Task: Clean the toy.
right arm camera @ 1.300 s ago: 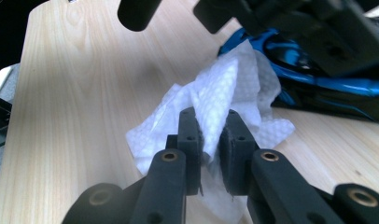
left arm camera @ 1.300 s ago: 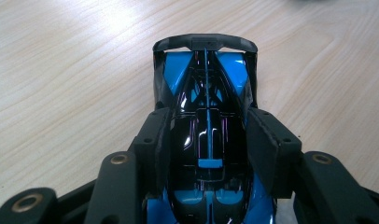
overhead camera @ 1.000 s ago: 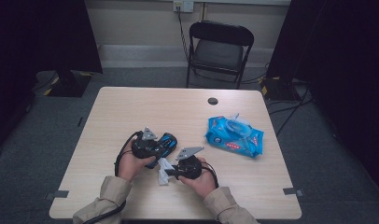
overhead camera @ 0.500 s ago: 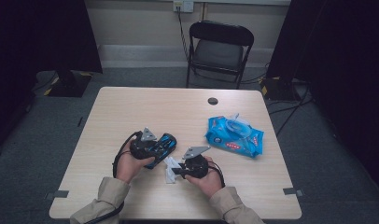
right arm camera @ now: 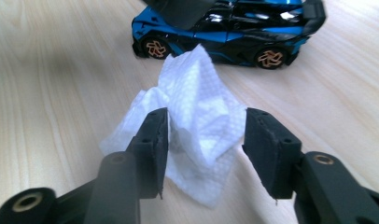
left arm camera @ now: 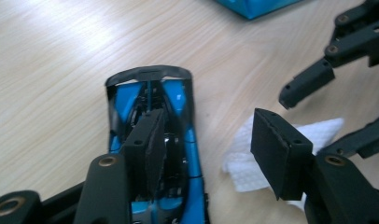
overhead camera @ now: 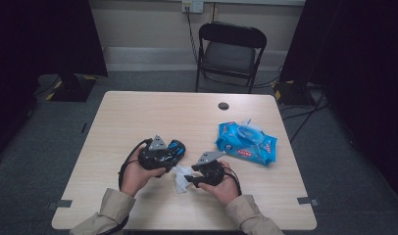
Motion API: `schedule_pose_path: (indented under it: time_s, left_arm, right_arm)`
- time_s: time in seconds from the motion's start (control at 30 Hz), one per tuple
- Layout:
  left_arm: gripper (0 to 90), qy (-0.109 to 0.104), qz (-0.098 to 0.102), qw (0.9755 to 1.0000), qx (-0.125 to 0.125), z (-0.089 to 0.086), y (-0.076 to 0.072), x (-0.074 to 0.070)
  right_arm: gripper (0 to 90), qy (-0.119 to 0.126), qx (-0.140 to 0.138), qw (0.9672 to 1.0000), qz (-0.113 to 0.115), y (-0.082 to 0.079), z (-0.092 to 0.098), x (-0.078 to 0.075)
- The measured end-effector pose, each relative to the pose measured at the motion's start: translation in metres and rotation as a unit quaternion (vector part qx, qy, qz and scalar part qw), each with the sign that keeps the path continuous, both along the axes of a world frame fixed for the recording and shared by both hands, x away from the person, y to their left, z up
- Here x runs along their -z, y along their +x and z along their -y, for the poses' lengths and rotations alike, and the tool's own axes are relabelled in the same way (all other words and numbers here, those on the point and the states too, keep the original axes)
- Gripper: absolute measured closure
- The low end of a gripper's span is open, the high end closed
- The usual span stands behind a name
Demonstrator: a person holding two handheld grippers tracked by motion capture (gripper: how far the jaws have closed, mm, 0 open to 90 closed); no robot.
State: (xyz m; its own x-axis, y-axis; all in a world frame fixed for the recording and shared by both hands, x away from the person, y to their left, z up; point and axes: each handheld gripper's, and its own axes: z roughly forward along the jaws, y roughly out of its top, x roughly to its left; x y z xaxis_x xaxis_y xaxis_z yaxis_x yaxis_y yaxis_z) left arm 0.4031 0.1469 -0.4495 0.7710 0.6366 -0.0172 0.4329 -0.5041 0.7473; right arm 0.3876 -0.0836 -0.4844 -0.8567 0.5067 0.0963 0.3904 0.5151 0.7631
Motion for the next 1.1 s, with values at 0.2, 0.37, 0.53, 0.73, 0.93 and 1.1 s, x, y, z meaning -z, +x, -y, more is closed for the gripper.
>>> schedule_pose_path:
  time_s: [0.2, 0.37, 0.53, 0.73, 0.93, 1.1]
  left_arm:
    - [46.0, -0.013, -0.007, 0.9997, 0.021, 0.009, -0.009, 0.001]
    - [46.0, -0.025, -0.016, 0.9988, 0.038, 0.015, -0.017, 0.004]
    - [46.0, -0.025, -0.029, 0.9979, 0.051, 0.022, -0.023, 0.011]
    - [47.0, -0.026, -0.041, 0.9968, 0.064, 0.029, -0.027, 0.02]
    - [47.6, -0.021, -0.048, 0.9966, 0.064, 0.035, -0.027, 0.029]
    - [49.5, -0.017, -0.047, 0.9968, 0.062, 0.035, -0.028, 0.034]
  right_arm:
    - [43.9, -0.005, 0.011, 0.9999, 0.003, 0.003, 0.015, -0.006]
    - [42.2, -0.01, 0.027, 0.9996, 0.006, 0.006, 0.03, -0.012]
    - [39.3, -0.009, 0.044, 0.999, 0.01, 0.011, 0.04, -0.017]
    - [37.4, -0.008, 0.057, 0.9982, 0.013, 0.015, 0.043, -0.021]
    - [33.7, -0.001, 0.069, 0.9976, 0.012, 0.018, 0.044, -0.02]
    - [33.6, 0.002, 0.07, 0.9975, 0.011, 0.019, 0.042, -0.02]
